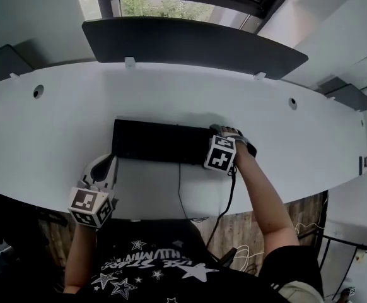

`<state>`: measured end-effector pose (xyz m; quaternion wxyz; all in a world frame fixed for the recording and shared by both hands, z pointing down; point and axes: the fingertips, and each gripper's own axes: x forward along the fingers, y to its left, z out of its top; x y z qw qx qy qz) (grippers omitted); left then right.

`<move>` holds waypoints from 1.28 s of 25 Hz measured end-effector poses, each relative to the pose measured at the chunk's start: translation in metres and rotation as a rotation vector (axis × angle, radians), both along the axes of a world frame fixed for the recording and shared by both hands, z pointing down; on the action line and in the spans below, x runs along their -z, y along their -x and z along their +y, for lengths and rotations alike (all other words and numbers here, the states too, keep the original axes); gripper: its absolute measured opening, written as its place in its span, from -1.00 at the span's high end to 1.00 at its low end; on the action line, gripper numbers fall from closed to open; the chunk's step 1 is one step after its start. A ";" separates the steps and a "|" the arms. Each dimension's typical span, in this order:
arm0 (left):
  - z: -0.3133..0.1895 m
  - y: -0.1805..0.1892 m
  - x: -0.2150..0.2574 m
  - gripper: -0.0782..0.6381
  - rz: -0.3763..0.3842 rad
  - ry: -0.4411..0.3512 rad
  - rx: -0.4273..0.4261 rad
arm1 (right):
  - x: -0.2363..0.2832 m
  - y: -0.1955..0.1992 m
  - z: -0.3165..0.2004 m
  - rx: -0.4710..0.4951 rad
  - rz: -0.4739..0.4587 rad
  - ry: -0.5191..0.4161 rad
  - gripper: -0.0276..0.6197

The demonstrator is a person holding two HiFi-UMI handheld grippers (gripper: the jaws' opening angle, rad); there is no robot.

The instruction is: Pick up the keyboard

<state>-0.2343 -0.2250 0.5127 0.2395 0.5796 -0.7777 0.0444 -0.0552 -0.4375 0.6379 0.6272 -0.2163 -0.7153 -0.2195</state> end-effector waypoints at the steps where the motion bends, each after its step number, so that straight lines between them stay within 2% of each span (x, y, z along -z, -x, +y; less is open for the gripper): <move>1: -0.001 0.000 -0.001 0.76 0.002 0.001 -0.002 | -0.001 0.000 0.000 0.003 0.015 0.005 -0.86; 9: -0.013 -0.003 -0.006 0.76 0.022 0.002 -0.022 | -0.006 0.001 -0.002 0.014 0.130 -0.034 -0.87; 15: -0.029 -0.013 -0.008 0.76 0.031 0.002 -0.059 | -0.005 0.002 -0.001 0.015 0.077 -0.025 -0.87; 20: -0.035 -0.016 -0.011 0.76 0.035 0.019 -0.110 | -0.007 0.002 -0.002 0.014 0.125 -0.071 -0.87; 23: -0.038 -0.019 -0.006 0.76 0.023 0.014 -0.156 | -0.004 0.003 -0.004 0.002 0.091 -0.098 -0.86; 32: -0.032 -0.039 0.006 0.76 -0.015 0.011 -0.258 | 0.006 -0.001 -0.004 -0.032 -0.028 -0.267 -0.86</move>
